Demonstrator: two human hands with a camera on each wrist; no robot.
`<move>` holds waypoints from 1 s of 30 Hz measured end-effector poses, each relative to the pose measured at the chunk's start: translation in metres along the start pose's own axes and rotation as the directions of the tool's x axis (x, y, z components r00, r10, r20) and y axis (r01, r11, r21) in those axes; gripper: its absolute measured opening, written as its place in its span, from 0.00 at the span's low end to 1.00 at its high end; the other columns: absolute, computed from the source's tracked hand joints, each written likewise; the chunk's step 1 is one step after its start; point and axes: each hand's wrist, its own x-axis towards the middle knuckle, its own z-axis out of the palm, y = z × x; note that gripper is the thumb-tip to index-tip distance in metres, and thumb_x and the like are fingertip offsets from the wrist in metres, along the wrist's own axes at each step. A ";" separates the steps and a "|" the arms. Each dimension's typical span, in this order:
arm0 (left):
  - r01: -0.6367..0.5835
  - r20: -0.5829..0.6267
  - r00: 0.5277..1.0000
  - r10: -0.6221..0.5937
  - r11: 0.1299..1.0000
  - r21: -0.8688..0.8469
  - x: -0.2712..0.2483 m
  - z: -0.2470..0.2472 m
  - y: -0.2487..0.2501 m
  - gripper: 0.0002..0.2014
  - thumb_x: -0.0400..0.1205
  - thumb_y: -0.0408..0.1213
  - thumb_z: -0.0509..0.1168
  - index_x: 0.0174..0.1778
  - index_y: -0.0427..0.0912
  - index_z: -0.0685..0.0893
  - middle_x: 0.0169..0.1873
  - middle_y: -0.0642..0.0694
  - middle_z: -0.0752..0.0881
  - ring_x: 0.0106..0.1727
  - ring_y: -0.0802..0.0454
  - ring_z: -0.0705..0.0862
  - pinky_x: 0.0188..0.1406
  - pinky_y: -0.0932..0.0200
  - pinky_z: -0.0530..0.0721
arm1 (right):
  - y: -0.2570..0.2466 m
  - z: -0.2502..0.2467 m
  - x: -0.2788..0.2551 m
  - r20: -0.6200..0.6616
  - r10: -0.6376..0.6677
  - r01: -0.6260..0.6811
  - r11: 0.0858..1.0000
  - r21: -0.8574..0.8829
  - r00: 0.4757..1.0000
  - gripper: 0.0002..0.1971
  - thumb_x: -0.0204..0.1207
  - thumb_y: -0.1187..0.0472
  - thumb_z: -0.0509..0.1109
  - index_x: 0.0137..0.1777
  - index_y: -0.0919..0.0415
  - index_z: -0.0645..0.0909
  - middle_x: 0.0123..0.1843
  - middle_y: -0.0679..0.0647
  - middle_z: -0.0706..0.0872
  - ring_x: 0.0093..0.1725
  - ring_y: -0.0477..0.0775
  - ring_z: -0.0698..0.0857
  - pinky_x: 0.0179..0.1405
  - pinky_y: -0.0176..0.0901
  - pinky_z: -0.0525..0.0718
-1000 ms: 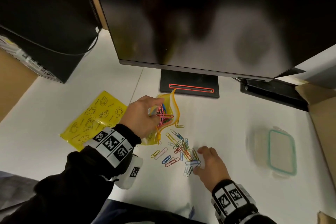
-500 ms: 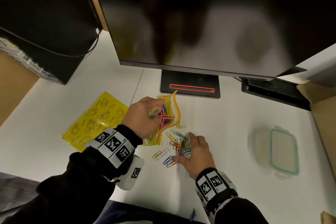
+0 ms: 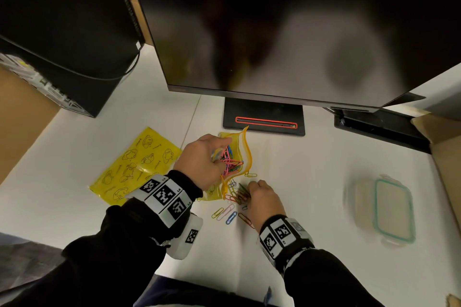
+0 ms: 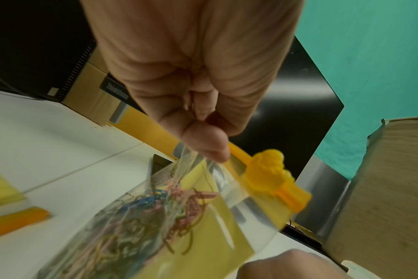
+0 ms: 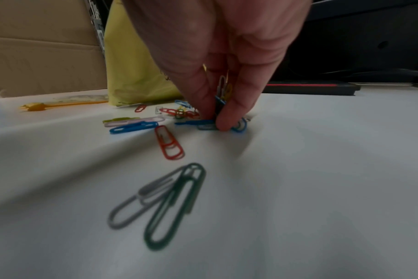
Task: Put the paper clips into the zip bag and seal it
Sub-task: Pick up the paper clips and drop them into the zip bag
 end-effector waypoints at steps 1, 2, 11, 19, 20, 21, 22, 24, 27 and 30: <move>-0.001 0.004 1.000 0.001 1.000 0.000 0.000 0.001 0.000 0.26 0.73 0.25 0.64 0.66 0.48 0.79 0.64 0.49 0.80 0.50 0.43 0.86 0.54 0.57 0.83 | 0.000 -0.001 0.001 -0.004 0.003 -0.003 1.000 0.000 1.000 0.19 0.73 0.69 0.64 0.65 0.64 0.72 0.63 0.61 0.77 0.62 0.61 0.78 0.58 0.48 0.78; -0.003 0.009 1.000 0.003 1.000 -0.002 0.000 0.001 0.001 0.26 0.73 0.25 0.64 0.66 0.48 0.79 0.64 0.49 0.80 0.51 0.42 0.86 0.54 0.56 0.83 | 0.000 -0.001 0.002 -0.011 0.007 -0.007 1.000 0.007 1.000 0.18 0.73 0.70 0.62 0.64 0.65 0.73 0.63 0.61 0.78 0.61 0.61 0.78 0.57 0.47 0.78; -0.007 0.040 0.999 0.007 1.000 -0.009 0.000 0.008 0.000 0.27 0.72 0.26 0.64 0.68 0.48 0.78 0.66 0.47 0.79 0.58 0.43 0.83 0.62 0.48 0.82 | 0.021 -0.017 -0.013 -0.191 0.225 -0.117 0.884 0.453 0.955 0.03 0.71 0.67 0.71 0.41 0.60 0.85 0.37 0.55 0.87 0.38 0.54 0.84 0.35 0.31 0.75; -0.035 0.065 0.997 0.031 0.998 0.060 0.000 0.012 0.002 0.28 0.73 0.26 0.64 0.70 0.47 0.75 0.67 0.47 0.77 0.59 0.50 0.81 0.58 0.74 0.71 | -0.012 -0.085 -0.016 -0.092 0.246 -0.065 0.563 0.824 0.965 0.07 0.66 0.72 0.75 0.33 0.62 0.83 0.28 0.57 0.85 0.23 0.54 0.83 0.36 0.53 0.89; -0.040 0.068 0.997 0.035 0.997 0.071 0.000 0.012 0.003 0.28 0.73 0.26 0.64 0.70 0.47 0.75 0.67 0.47 0.77 0.55 0.48 0.82 0.54 0.77 0.70 | -0.018 -0.090 -0.010 -0.049 0.225 -0.094 0.583 0.807 0.973 0.07 0.66 0.72 0.75 0.32 0.60 0.83 0.28 0.56 0.84 0.22 0.53 0.83 0.35 0.52 0.89; -0.046 0.069 0.997 0.040 0.995 0.083 0.000 0.012 0.003 0.28 0.73 0.26 0.65 0.70 0.47 0.75 0.67 0.48 0.77 0.52 0.44 0.83 0.51 0.78 0.69 | -0.024 -0.093 -0.002 -0.006 0.209 -0.126 0.613 0.780 0.978 0.08 0.66 0.71 0.75 0.31 0.60 0.82 0.27 0.56 0.84 0.20 0.51 0.82 0.35 0.51 0.89; -0.052 0.070 0.997 0.045 0.994 0.095 -0.001 0.012 0.004 0.28 0.73 0.26 0.65 0.70 0.47 0.75 0.67 0.48 0.77 0.51 0.41 0.83 0.49 0.78 0.69 | -0.030 -0.096 0.005 0.031 0.201 -0.157 0.647 0.746 0.979 0.07 0.65 0.71 0.75 0.31 0.60 0.82 0.26 0.56 0.83 0.20 0.51 0.82 0.35 0.49 0.90; -0.057 0.072 0.996 0.049 0.992 0.111 -0.002 0.012 0.005 0.29 0.72 0.26 0.65 0.70 0.47 0.75 0.68 0.48 0.76 0.51 0.40 0.84 0.50 0.76 0.70 | -0.039 -0.098 0.018 0.076 0.203 -0.196 0.679 0.707 0.976 0.05 0.65 0.70 0.77 0.34 0.64 0.83 0.27 0.57 0.84 0.23 0.52 0.84 0.38 0.50 0.91; -0.056 0.064 0.997 0.049 0.993 0.107 -0.003 0.011 0.004 0.29 0.72 0.26 0.65 0.70 0.48 0.75 0.67 0.48 0.77 0.52 0.41 0.84 0.52 0.74 0.71 | -0.045 -0.098 0.024 0.056 0.180 -0.161 0.644 0.748 0.982 0.07 0.65 0.68 0.79 0.40 0.63 0.83 0.37 0.59 0.86 0.35 0.56 0.88 0.44 0.52 0.90; -0.045 0.034 0.999 0.042 0.996 0.076 -0.001 0.006 0.002 0.28 0.72 0.26 0.65 0.69 0.47 0.76 0.65 0.48 0.78 0.53 0.45 0.83 0.50 0.76 0.70 | -0.044 -0.099 0.019 0.006 0.157 -0.105 0.633 0.767 0.988 0.07 0.66 0.67 0.77 0.42 0.58 0.84 0.41 0.60 0.89 0.41 0.59 0.89 0.45 0.51 0.90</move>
